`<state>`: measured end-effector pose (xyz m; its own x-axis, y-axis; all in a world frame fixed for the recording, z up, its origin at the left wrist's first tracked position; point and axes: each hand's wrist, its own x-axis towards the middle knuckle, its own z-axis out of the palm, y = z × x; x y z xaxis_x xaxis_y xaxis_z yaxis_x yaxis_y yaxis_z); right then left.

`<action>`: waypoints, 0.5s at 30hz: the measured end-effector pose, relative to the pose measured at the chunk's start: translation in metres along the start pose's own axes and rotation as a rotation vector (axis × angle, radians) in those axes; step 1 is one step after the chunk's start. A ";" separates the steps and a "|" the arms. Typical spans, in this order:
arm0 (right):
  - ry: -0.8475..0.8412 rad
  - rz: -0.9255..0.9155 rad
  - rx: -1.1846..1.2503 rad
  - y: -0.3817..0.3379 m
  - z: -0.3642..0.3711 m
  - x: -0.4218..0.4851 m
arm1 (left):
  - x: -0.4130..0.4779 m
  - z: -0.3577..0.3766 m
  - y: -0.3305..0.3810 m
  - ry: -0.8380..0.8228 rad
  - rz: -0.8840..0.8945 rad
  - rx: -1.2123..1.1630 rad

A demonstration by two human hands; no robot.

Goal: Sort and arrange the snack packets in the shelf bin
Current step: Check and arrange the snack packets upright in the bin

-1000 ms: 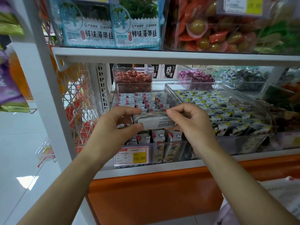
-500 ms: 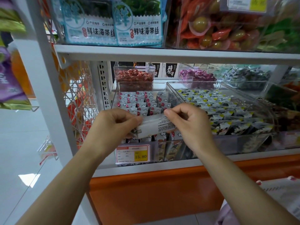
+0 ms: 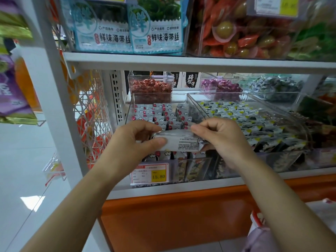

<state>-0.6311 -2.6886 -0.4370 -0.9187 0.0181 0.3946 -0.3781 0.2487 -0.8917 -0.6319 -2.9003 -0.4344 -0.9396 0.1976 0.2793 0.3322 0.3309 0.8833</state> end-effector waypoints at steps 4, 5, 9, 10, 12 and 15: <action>0.009 -0.015 0.000 0.004 -0.001 0.001 | 0.001 0.004 -0.002 0.023 0.024 -0.003; 0.015 -0.022 0.014 0.004 0.001 0.000 | 0.002 0.005 -0.002 0.039 0.021 -0.013; -0.107 -0.019 0.137 0.001 0.005 -0.003 | 0.005 0.005 -0.002 0.164 -0.002 -0.128; -0.136 -0.048 0.088 0.001 0.006 -0.002 | 0.006 0.005 -0.002 0.189 0.002 -0.152; -0.123 -0.134 -0.049 0.000 0.010 -0.002 | 0.008 0.004 -0.002 0.203 0.001 -0.191; 0.011 -0.182 -0.038 0.000 0.015 0.000 | 0.010 0.009 -0.005 0.191 0.011 -0.123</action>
<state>-0.6332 -2.7037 -0.4399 -0.8343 -0.0197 0.5509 -0.5328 0.2854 -0.7966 -0.6423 -2.8911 -0.4391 -0.9385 0.0184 0.3449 0.3407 0.2127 0.9158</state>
